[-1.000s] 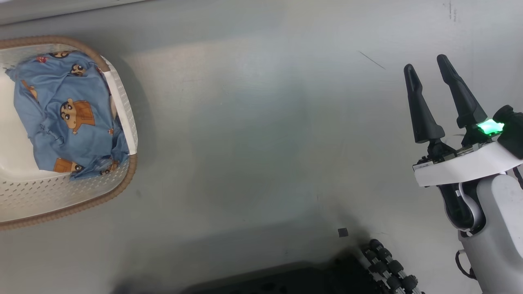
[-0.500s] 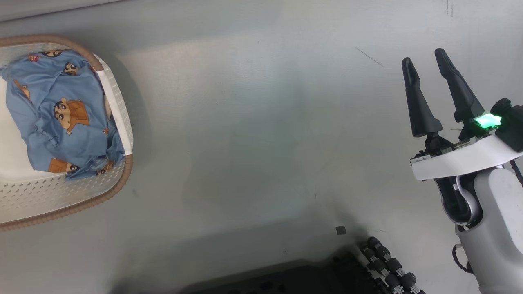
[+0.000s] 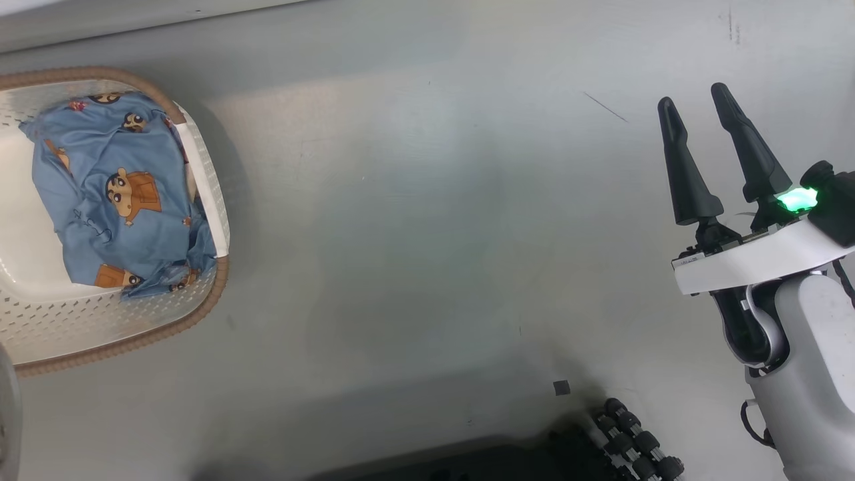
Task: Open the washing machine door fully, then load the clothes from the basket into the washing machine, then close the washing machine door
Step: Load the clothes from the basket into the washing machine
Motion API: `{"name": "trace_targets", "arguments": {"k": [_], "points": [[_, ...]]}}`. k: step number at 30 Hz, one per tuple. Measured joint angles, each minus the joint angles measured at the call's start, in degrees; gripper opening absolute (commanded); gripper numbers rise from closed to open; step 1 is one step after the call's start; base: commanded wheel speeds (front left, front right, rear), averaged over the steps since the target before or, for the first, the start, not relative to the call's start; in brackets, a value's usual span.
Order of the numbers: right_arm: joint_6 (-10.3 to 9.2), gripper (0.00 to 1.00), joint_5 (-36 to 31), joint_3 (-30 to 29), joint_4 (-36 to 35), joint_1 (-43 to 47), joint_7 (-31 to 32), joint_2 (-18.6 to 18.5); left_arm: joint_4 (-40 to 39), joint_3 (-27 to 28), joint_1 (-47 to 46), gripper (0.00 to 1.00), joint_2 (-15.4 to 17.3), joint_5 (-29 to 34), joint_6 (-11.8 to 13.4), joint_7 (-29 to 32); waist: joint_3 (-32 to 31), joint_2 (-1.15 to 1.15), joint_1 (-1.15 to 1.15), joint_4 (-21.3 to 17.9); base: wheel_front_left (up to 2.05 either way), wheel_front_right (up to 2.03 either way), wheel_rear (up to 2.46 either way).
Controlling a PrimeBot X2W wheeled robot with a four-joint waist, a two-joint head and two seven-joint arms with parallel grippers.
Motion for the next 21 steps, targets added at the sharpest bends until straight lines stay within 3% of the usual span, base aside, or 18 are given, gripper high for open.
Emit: {"name": "trace_targets", "arguments": {"k": [21], "points": [[0.0, 1.0, -0.08, -2.35, 1.29, 0.48, 0.0, -0.56, 3.88, 0.15, 7.77, 1.0, -3.25, -1.31, 0.86, -7.88, -6.28, 0.0, 0.0, 2.36, 0.0, 0.0, 0.0]]}}
